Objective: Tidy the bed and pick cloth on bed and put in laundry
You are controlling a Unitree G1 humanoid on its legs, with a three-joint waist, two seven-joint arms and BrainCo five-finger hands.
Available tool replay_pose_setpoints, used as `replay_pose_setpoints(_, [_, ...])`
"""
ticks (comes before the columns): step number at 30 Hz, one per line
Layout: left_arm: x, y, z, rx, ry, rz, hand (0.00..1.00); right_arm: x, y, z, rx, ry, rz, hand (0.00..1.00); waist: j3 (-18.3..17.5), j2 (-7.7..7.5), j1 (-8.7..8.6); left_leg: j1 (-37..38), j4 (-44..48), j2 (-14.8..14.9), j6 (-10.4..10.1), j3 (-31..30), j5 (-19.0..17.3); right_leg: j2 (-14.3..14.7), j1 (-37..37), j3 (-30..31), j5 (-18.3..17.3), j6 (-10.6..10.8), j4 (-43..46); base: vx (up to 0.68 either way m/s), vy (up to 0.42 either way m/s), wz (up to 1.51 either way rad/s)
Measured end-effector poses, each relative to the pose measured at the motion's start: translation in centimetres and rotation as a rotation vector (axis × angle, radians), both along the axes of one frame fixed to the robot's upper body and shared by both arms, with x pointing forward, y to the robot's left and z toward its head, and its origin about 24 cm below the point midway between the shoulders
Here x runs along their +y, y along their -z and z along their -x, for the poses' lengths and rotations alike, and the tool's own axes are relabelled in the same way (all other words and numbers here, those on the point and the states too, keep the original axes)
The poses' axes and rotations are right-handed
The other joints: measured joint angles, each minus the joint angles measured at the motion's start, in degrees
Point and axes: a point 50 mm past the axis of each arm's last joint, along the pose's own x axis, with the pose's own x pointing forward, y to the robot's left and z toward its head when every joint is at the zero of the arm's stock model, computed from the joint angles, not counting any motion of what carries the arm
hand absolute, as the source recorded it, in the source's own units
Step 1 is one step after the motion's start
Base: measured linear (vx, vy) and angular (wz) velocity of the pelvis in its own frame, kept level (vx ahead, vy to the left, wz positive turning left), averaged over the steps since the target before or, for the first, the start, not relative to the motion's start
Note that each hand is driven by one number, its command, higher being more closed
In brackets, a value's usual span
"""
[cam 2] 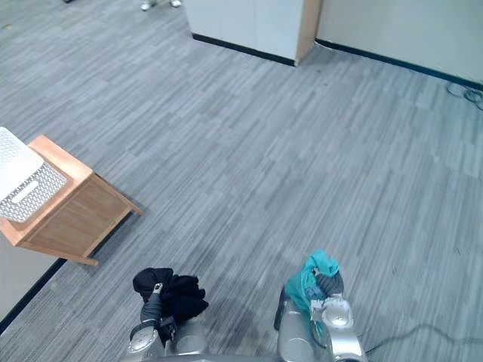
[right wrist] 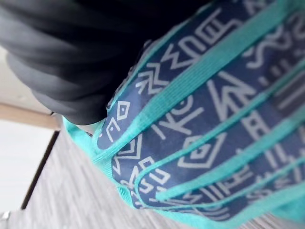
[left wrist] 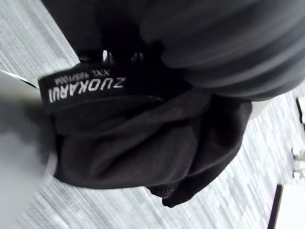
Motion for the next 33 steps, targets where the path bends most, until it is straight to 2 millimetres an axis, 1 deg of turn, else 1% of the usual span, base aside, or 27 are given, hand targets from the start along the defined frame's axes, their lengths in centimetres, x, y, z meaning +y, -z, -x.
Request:
replay_pose_setpoints(2, [0.3, -0.2, 0.2, -0.017, -0.014, -0.006, 1.0, -0.5, -0.4, -0.4, -0.006, -0.022, 0.018, 1.0, -1.66, 0.21, 1.13, -0.96, -20.35, -2.24, 0.26, 18.6, 0.07, 1.42, 5.4, -4.8, -1.42, 1.19, -5.02, 0.64, -0.128, 0.61])
replay_pose_setpoints(3, [0.3, -0.3, 0.1, -0.02, -0.015, -0.007, 1.0, -0.7, -0.3, -0.3, 0.0, -0.019, 0.022, 1.0, -2.2, 0.34, 1.07, -0.42, -24.53, -2.79, 0.47, 24.56, 0.18, 2.04, 7.19, -6.34, -1.85, 1.74, -6.49, 0.7, -0.119, 1.08])
replay_pose_setpoints(4, [0.3, -0.3, 0.1, -0.019, -0.009, -0.01, 1.0, -1.1, -0.1, -0.1, 0.014, -0.008, 0.03, 1.0, -3.15, 0.52, 0.98, 1.2, -31.14, -5.03, 1.84, 35.78, -0.26, 3.37, 10.61, -9.49, -2.99, 3.48, -8.38, 0.73, -0.081, 1.38])
replay_pose_setpoints(5, [0.3, -0.3, 0.1, -0.018, -0.003, -0.008, 1.0, -1.6, 0.3, 0.4, 0.032, 0.024, 0.027, 1.0, -4.45, 1.26, 0.84, 2.71, -33.88, -7.12, 8.61, 42.7, -1.84, 5.12, 13.07, -12.32, -5.1, 6.34, -7.39, 0.74, -0.06, 1.41])
replay_pose_setpoints(6, [0.4, -0.2, 0.3, -0.014, -0.006, -0.008, 1.0, -1.7, 0.6, 0.8, 0.048, 0.034, 0.028, 1.0, -5.32, 1.92, 0.84, 3.41, -35.12, -8.13, 12.25, 43.0, -2.72, 5.94, 13.23, -13.46, -7.2, 7.22, -4.05, 0.72, 0.0, 1.48])
replay_pose_setpoints(7, [0.9, -0.1, 0.6, -0.004, -0.022, -0.013, 1.0, -1.4, 1.4, 1.2, 0.084, 0.047, 0.012, 1.0, -6.49, 1.08, 0.69, 5.46, -38.0, -11.03, 18.06, 39.34, -4.33, 3.71, 11.07, -14.98, -13.31, 8.93, 10.09, 0.8, 0.023, 1.63])
replay_pose_setpoints(8, [1.3, -0.1, 0.8, 0.009, -0.037, -0.019, 1.0, -0.8, 2.1, 1.6, 0.109, 0.052, -0.007, 1.0, -7.44, -2.07, -0.34, 6.68, -37.37, -13.48, 17.17, 35.6, -5.24, -3.51, 5.23, -15.19, -12.78, 8.61, 29.95, 0.78, 0.034, 1.66])
replay_pose_setpoints(10, [0.8, 0.1, 1.0, 0.033, -0.029, -0.014, 1.0, -0.3, 2.5, 2.0, 0.116, 0.066, -0.031, 1.0, -7.41, -4.12, -1.82, 10.39, -36.08, -15.91, 16.46, 29.03, -6.68, -10.05, -1.57, -11.13, -9.86, 4.3, 52.7, 0.74, 0.009, 2.06])
replay_pose_setpoints(11, [0.4, 0.2, 1.0, 0.039, -0.013, -0.011, 1.0, -0.1, 2.8, 2.6, 0.13, 0.081, -0.037, 1.0, -7.36, -4.03, -3.43, 13.67, -36.2, -16.31, 16.06, 24.25, -6.84, -12.09, -3.43, -9.47, -9.91, 4.28, 56.69, 0.7, -0.025, 2.27])
replay_pose_setpoints(13, [0.4, 0.2, 0.9, 0.044, -0.012, -0.027, 1.0, -0.2, 3.4, 3.9, 0.158, 0.095, -0.04, 1.0, -7.14, -3.36, -3.61, 18.52, -38.03, -16.17, 14.34, 17.42, -6.0, -14.44, -6.52, -7.89, -10.28, 3.64, 53.65, 0.6, -0.102, 1.82])
replay_pose_setpoints(14, [0.5, 0.1, 0.8, 0.044, -0.013, -0.034, 1.0, -0.2, 3.5, 4.1, 0.162, 0.1, -0.042, 1.0, -7.3, -2.97, -3.88, 19.73, -39.13, -15.83, 13.05, 15.1, -5.61, -14.38, -8.39, -6.59, -10.46, 3.41, 50.96, 0.71, -0.265, 2.09])
replay_pose_setpoints(15, [0.4, 0.0, 0.2, 0.034, 0.006, -0.053, 1.0, -0.3, 3.7, 4.5, 0.163, 0.127, -0.055, 1.0, -7.29, -2.29, -5.23, 21.55, -42.12, -15.2, 10.87, 9.17, -4.83, -12.78, -13.04, -2.16, -10.53, 4.02, 40.11, 0.55, -0.274, 1.74])
replay_pose_setpoints(16, [0.5, 0.0, -0.1, 0.035, 0.02, -0.065, 1.0, -0.4, 3.8, 4.8, 0.165, 0.144, -0.061, 1.0, -7.23, -2.17, -5.42, 22.35, -43.38, -14.99, 9.75, 7.33, -4.51, -12.14, -14.56, -0.14, -10.03, 5.0, 34.0, 0.62, -0.369, 1.99])
replay_pose_setpoints(17, [0.6, 0.2, -0.7, 0.048, 0.055, -0.088, 1.0, -0.7, 3.9, 5.2, 0.166, 0.184, -0.08, 1.0, -7.1, -2.36, -5.44, 23.77, -45.29, -14.83, 7.65, 3.97, -4.13, -11.97, -16.25, 2.42, -6.54, 7.97, 19.7, 0.61, -0.448, 1.58])
replay_pose_setpoints(18, [0.9, 0.6, -0.5, 0.08, 0.075, -0.108, 1.0, -0.8, 4.2, 5.9, 0.18, 0.225, -0.089, 1.0, -6.86, -3.41, -5.33, 26.53, -46.62, -14.8, 5.23, 1.05, -4.58, -13.17, -17.21, 3.19, 0.45, 11.13, 3.06, 0.63, -0.471, 1.37])
replay_pose_setpoints(20, [1.3, 0.8, -0.1, 0.108, 0.092, -0.134, 1.0, -0.6, 4.5, 6.3, 0.193, 0.23, -0.094, 1.0, -6.33, -4.32, -5.24, 28.72, -46.56, -14.7, 2.69, -0.36, -5.99, -14.37, -18.52, 4.36, 2.62, 12.14, -2.08, 0.45, -0.346, 0.76])
replay_pose_setpoints(21, [1.7, 1.1, 0.4, 0.132, 0.098, -0.149, 1.0, -0.5, 4.7, 6.9, 0.21, 0.234, -0.099, 1.0, -6.11, -4.73, -5.15, 31.66, -46.57, -14.26, 0.13, -1.69, -7.94, -15.12, -19.95, 5.94, 2.95, 12.69, -2.67, 0.5, -0.379, 0.74])
replay_pose_setpoints(22, [2.0, 1.1, 1.1, 0.146, 0.09, -0.156, 1.0, -0.4, 4.9, 7.3, 0.222, 0.232, -0.1, 1.0, -6.57, -5.51, -5.3, 33.85, -46.46, -13.59, -1.23, -3.39, -9.62, -15.06, -19.94, 7.51, 2.63, 12.29, -1.55, 0.66, -0.503, 0.97])
replay_pose_setpoints(23, [1.8, 1.5, 2.0, 0.174, 0.083, -0.15, 1.0, -1.1, 4.9, 7.8, 0.234, 0.234, -0.079, 1.0, -7.53, -4.97, -6.3, 36.31, -45.99, -10.12, -2.68, -5.57, -12.19, -12.39, -20.36, 8.58, 6.26, 10.92, 4.39, 0.65, -0.485, 0.8])
replay_pose_setpoints(24, [1.5, 1.8, 2.7, 0.193, 0.073, -0.137, 1.0, -1.2, 4.9, 8.1, 0.239, 0.229, -0.073, 1.0, -8.69, -2.97, -6.37, 35.92, -43.38, -8.0, -3.09, -6.3, -12.06, -10.53, -20.68, 7.75, 6.29, 10.86, 7.62, 0.68, -0.478, 0.76])
replay_pose_setpoints(25, [1.0, 1.9, 3.1, 0.199, 0.075, -0.122, 1.0, -1.4, 4.6, 7.9, 0.224, 0.229, -0.065, 1.0, -9.08, -0.63, -6.57, 30.17, -28.18, -2.59, -2.42, -7.26, -10.91, -8.46, -20.05, 5.97, 6.59, 9.93, 11.3, 0.78, -0.602, 0.54])
replay_pose_setpoints(26, [0.0, 2.1, 3.2, 0.2, 0.067, -0.089, 1.0, -2.1, 4.2, 7.7, 0.211, 0.225, -0.044, 1.0, -8.56, 1.14, -6.4, 22.06, -10.83, 3.87, 2.06, -7.61, -3.89, -5.61, -17.12, 3.55, 5.66, 7.78, 10.76, 0.79, -0.603, 0.38])
replay_pose_setpoints(27, [-0.4, 2.2, 3.4, 0.203, 0.064, -0.077, 1.0, -2.2, 4.2, 7.7, 0.211, 0.218, -0.039, 1.0, -8.32, 1.77, -6.14, 18.98, -3.85, 6.73, 3.41, -7.43, -0.21, -4.14, -15.11, 2.55, 5.56, 6.65, 9.62, 0.61, -0.481, 0.15])
replay_pose_setpoints(28, [-0.8, 2.3, 3.5, 0.206, 0.078, -0.06, 1.0, -1.8, 4.1, 7.2, 0.199, 0.209, -0.047, 1.0, -7.4, 1.93, -5.42, 13.96, 7.36, 9.62, 3.22, -6.97, 0.62, -2.19, -10.95, 1.82, 4.49, 4.41, 7.81, 0.57, -0.325, 0.03])
replay_pose_setpoints(30, [-0.5, 1.9, 2.6, 0.165, 0.067, -0.055, 1.0, -1.8, 3.5, 6.5, 0.167, 0.209, -0.041, 1.0, -5.83, 0.27, -4.56, 8.41, 14.95, 8.48, 4.26, -4.5, -0.13, -1.76, -4.65, 1.28, 2.54, 2.61, 4.8, 0.52, -0.279, 0.11])
replay_pose_setpoints(31, [-0.4, 1.6, 2.0, 0.142, 0.068, -0.057, 1.0, -1.9, 3.2, 6.2, 0.151, 0.206, -0.038, 1.0, -5.63, -0.73, -4.52, 5.23, 13.88, 6.44, 3.86, -1.25, -0.94, -2.01, -2.0, 0.89, 1.61, 2.44, 2.53, 0.46, -0.18, 0.06])
replay_pose_setpoints(33, [-0.5, 1.3, 1.3, 0.114, 0.076, -0.055, 1.0, -2.1, 2.8, 5.3, 0.123, 0.206, -0.035, 1.0, -5.58, -0.95, -4.22, 1.43, 4.95, 4.06, 2.46, 6.09, -1.9, -2.15, 0.84, 0.6, 0.55, 2.53, -0.14, 0.53, -0.132, -0.07])
